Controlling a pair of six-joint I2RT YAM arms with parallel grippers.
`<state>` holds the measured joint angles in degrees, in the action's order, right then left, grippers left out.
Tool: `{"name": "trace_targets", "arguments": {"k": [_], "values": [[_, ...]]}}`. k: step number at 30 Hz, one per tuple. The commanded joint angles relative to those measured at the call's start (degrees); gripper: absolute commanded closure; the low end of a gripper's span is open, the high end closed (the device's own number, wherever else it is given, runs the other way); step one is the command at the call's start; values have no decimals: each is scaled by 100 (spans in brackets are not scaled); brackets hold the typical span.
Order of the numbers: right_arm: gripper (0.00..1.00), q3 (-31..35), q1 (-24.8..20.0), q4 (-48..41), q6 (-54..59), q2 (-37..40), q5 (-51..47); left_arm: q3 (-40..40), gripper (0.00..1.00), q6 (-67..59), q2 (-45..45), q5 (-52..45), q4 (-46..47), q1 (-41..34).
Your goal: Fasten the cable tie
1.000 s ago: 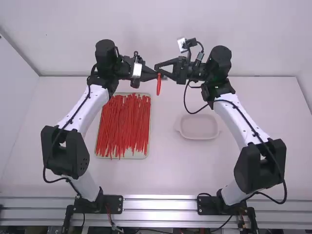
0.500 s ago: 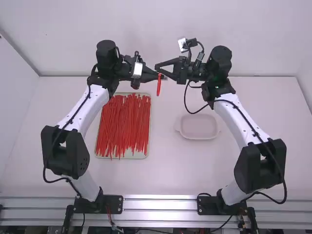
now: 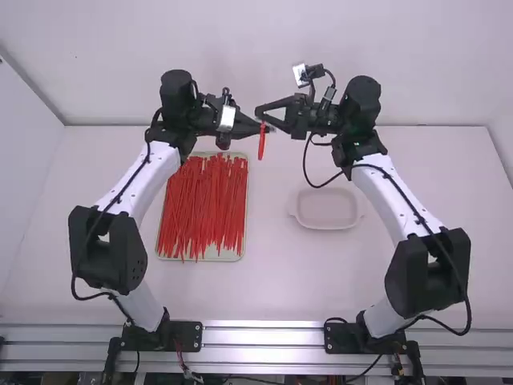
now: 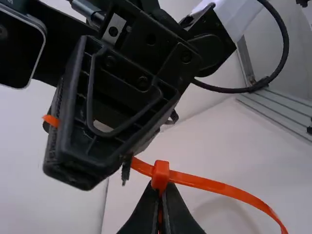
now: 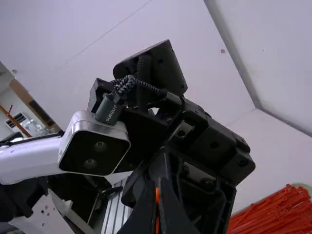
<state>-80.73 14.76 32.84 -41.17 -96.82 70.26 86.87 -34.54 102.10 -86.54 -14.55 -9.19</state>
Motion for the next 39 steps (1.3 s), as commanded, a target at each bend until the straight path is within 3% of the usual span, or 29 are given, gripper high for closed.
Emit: {"name": "trace_targets", "arguments": {"k": [1, 39], "values": [[100, -94, -13, 149, -17, 70, -87, -273, 98, -81, 39, 61, 72, -50], [100, -94, -13, 149, -20, 70, -129, -1495, 98, -81, 39, 363, -570, -52]]}}
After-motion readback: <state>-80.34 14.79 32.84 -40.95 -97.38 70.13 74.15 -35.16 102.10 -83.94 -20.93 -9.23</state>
